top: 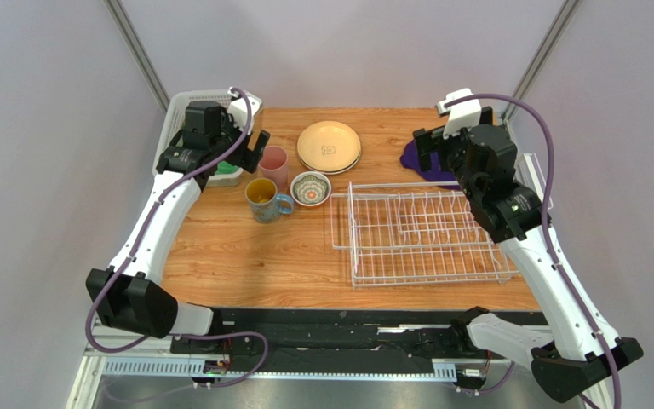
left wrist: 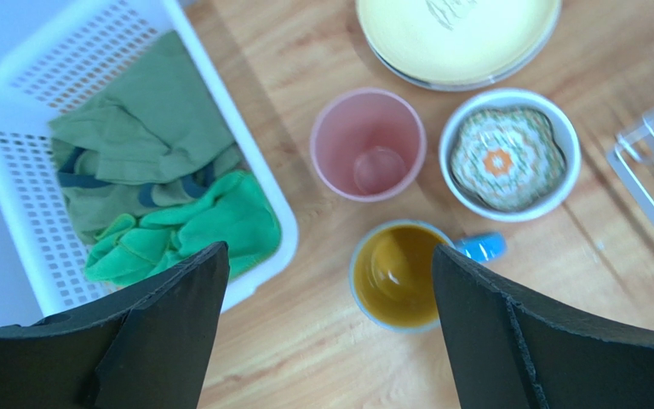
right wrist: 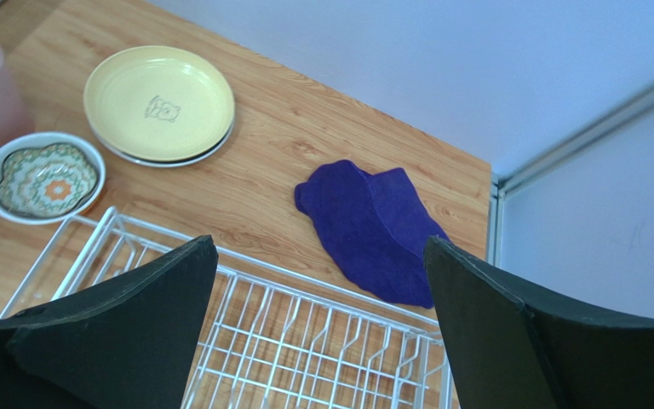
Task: Unload the mixed dishes from the dish rack
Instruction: Place the cup at the center of the board, then reset both arms
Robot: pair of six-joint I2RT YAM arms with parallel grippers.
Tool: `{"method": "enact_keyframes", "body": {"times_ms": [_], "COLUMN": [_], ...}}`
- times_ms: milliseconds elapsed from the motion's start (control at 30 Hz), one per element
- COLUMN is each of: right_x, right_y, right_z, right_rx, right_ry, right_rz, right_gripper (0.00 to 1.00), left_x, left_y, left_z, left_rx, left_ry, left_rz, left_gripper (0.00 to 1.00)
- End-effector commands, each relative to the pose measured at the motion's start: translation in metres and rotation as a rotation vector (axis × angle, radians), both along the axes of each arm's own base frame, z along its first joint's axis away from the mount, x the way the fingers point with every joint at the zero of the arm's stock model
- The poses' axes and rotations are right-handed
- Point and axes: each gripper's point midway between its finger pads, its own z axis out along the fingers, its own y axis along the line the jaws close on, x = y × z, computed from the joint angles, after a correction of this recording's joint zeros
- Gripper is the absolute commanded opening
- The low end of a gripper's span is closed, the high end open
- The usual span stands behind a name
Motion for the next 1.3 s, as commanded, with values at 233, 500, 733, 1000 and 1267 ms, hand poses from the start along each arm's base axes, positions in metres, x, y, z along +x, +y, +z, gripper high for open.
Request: {"method": "enact_keyframes", "body": {"times_ms": [233,500,733,1000,1267], "right_x": [0.042,0.041,0.044,0.046,0.039], "right_y": [-0.029,-0.028,-0.036,-0.042,-0.043], "right_z": [0.033,0.034,0.022,0.009,0.008], "right_rx": [0.225,0.29,0.271,0.243,0.245], "right_ry": [-0.126,-0.193,-0.191,-0.187,-0.203], "right_rz": [-0.153,-0.148,-0.198,-0.227,-0.213], "right_gripper": [1.0,1.0,1.0,1.0,1.0], "left_x": [0.039,0.036,0.03,0.029,0.017], "left_y": [0.039,0.033,0.032,0.03,0.034], "left_z": [0.067,0.086,0.094,0.089,0.093], "left_rx": [-0.22,-0.286,-0.31,-0.34,-0.334], "left_ry": [-0.386,-0.468,-0.514,-0.51,-0.545], "left_rz": [0.228,0.206,0.199,0.2,0.209], "left_gripper": [0.96,0.97,0.97,0.97,0.97]}}
